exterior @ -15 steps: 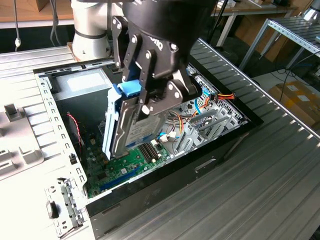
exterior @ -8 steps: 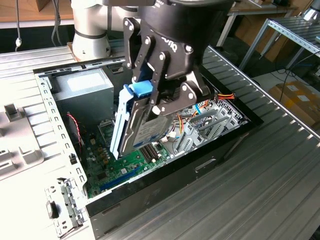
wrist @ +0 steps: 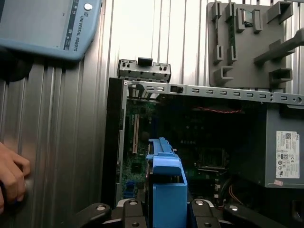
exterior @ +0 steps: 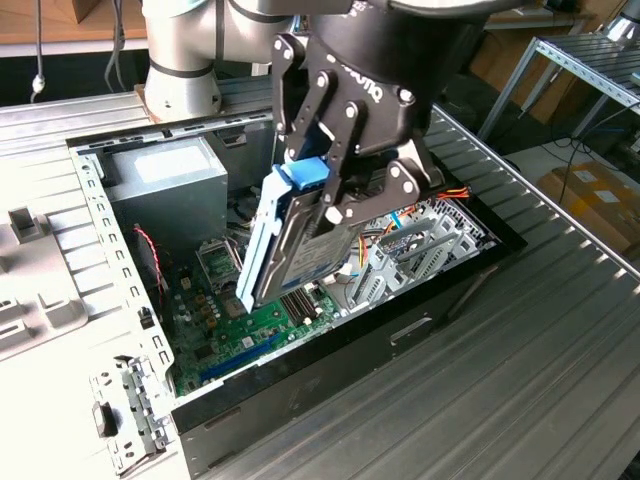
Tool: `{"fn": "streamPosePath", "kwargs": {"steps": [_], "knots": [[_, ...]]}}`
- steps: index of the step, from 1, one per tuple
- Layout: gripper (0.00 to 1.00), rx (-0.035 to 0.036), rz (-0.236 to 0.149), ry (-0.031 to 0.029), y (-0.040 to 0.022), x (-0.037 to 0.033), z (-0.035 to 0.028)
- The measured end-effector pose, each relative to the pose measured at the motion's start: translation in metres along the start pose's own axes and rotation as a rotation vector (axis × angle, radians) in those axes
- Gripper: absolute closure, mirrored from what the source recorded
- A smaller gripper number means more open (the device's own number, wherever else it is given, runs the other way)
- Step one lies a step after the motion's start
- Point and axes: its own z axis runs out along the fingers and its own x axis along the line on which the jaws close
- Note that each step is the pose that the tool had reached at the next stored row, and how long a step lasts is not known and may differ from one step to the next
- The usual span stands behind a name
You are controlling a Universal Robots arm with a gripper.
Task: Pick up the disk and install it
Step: 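Pick up the disk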
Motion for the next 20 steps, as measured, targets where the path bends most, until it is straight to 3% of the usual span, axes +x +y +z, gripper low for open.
{"fn": "streamPosePath", "kwargs": {"steps": [5,20], "knots": [[0.64,-0.0031,0.000,-0.0026,-0.0118,0.0015,-0.0010],[0.64,-0.0062,0.000,-0.0074,-0.0278,0.0054,-0.0025]]}}
